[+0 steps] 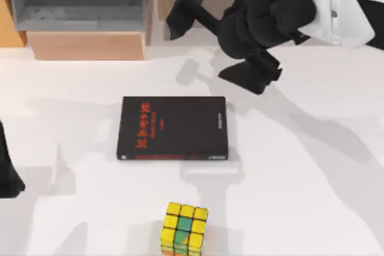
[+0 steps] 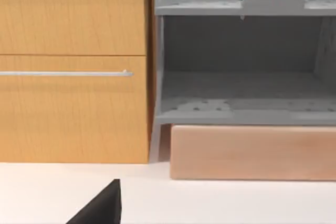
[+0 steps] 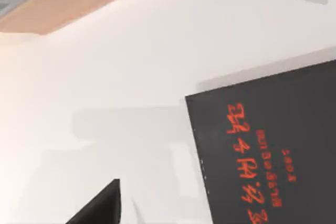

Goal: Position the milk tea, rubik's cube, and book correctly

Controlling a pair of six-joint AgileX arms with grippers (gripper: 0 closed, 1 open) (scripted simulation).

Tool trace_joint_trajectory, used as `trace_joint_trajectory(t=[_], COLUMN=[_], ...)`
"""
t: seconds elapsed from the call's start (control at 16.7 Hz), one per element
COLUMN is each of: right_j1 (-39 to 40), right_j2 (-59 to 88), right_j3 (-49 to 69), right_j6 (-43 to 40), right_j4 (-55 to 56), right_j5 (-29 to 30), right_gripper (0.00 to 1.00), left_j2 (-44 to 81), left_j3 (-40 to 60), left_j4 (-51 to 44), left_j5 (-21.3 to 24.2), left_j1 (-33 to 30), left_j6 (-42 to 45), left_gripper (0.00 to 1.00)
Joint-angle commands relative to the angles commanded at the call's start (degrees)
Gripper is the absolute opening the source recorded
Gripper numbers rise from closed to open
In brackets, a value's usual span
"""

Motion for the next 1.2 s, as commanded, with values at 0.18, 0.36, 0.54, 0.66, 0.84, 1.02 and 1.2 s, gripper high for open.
trace_joint_trajectory(t=[0.18,0.36,0.54,0.66,0.84,1.02,1.2], right_j1=[10.71,18.64,23.32,24.58,24.72,24.52,24.63], right_j2=[2.31,4.84,6.71,7.32,7.40,7.26,8.24], right_j3=[4.53,7.47,8.80,9.01,9.02,8.69,5.74], right_j6=[6.15,9.62,10.77,10.84,10.84,10.78,10.74], right_j4=[-17.09,-30.31,-38.36,-40.66,-40.94,-40.64,-36.89], right_j5=[3.85,6.80,8.69,9.24,9.31,9.23,9.32], right_gripper=[1.00,1.00,1.00,1.00,1.00,1.00,1.00], left_j2=[0.00,0.00,0.00,0.00,0.00,0.00,0.00], left_j3=[0.00,0.00,0.00,0.00,0.00,0.00,0.00], left_j4=[0.00,0.00,0.00,0.00,0.00,0.00,0.00], left_j5=[0.00,0.00,0.00,0.00,0.00,0.00,0.00], left_j1=[0.00,0.00,0.00,0.00,0.00,0.00,0.00], left_j6=[0.00,0.00,0.00,0.00,0.00,0.00,0.00], left_gripper=[1.00,1.00,1.00,1.00,1.00,1.00,1.00])
